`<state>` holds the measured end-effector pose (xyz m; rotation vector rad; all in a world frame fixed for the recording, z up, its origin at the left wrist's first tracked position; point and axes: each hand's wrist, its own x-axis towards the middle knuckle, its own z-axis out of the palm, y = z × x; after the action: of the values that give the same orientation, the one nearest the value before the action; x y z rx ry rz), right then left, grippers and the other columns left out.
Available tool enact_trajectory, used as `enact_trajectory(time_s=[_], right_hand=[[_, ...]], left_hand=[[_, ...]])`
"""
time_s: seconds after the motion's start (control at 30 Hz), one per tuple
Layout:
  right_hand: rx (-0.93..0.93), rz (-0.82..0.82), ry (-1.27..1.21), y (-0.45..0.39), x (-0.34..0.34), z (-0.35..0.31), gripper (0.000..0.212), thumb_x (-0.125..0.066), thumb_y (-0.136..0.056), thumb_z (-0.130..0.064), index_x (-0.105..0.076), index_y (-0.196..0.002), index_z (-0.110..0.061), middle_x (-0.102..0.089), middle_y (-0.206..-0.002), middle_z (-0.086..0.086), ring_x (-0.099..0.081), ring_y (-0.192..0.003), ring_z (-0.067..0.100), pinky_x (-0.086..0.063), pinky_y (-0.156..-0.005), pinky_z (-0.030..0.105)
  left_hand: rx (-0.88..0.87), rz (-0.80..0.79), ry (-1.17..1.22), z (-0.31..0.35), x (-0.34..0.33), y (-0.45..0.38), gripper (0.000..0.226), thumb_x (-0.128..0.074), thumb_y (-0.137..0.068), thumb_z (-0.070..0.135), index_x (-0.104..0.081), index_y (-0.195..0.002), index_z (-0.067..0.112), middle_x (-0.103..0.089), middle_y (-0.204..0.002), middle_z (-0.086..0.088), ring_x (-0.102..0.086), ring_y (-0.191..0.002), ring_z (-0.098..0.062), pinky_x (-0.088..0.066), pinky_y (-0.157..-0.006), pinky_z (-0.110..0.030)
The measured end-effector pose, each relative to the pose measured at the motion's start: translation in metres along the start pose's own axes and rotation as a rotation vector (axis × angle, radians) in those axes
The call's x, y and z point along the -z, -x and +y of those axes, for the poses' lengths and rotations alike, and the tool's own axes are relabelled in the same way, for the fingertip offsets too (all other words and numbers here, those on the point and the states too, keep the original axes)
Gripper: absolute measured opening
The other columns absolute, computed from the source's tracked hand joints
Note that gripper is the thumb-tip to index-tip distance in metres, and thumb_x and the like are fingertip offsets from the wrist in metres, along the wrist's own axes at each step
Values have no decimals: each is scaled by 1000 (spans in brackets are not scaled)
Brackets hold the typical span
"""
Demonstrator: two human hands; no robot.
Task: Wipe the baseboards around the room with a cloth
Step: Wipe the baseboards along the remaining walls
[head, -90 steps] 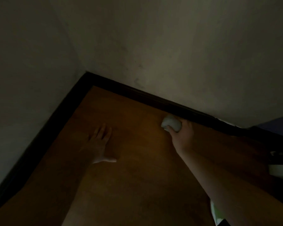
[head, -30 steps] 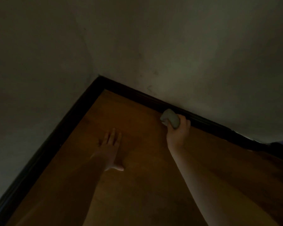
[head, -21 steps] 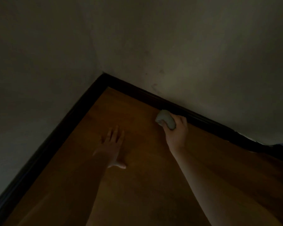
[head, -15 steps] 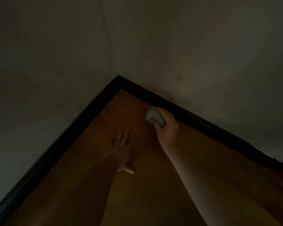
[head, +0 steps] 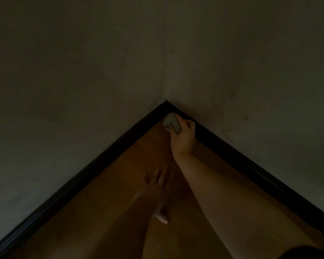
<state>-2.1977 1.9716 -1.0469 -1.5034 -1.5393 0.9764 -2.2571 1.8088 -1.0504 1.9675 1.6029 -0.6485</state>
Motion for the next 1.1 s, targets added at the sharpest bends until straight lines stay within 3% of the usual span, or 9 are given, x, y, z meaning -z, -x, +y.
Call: enact_trajectory(time_s=[0.3,0.6,0.77,0.93,1.1], right_hand=[[-186,30,-41,-23,-40,-25,41,-63,-94,-15,-61,-132,-32,-44,-129,1,-58,-104,21,-38,-89,20],[-311,78,-140,-32,-31,-35,39,-65,-93,-27,-61,-131,-34,-47,-135,4,-54,-116,23,-37,-85,23],[-333,138,-147,-18,-7,-27,37,-66,-93,-27,-62,-129,-33,-49,-131,4,-55,-114,24,-38,-85,24],[-308,178,-108,4,35,-5,33,-67,-93,-26,-65,-126,-31,-52,-127,5,-57,-110,24,-45,-92,27],[-301,243,-68,34,88,20,34,-69,-91,-22,-67,-124,-27,-52,-123,3,-57,-107,19,-40,-91,20]], left_hand=[[3,3,-32,0,-4,-3,145,-78,-65,69,29,-151,22,37,-156,-13,30,-144,-40,8,-113,-71],[12,1,-55,-2,-7,-6,144,-75,-65,72,34,-145,23,34,-158,-13,29,-144,-40,11,-110,-71],[15,-14,-29,-1,-4,-4,145,-77,-65,70,29,-151,22,37,-156,-13,30,-144,-39,8,-113,-68],[17,14,-17,-4,-5,-2,152,-77,-61,73,40,-143,21,40,-154,-10,30,-144,-36,5,-114,-66],[30,5,-8,-2,-4,-1,151,-77,-62,73,42,-139,20,38,-157,-11,26,-147,-38,1,-115,-65]])
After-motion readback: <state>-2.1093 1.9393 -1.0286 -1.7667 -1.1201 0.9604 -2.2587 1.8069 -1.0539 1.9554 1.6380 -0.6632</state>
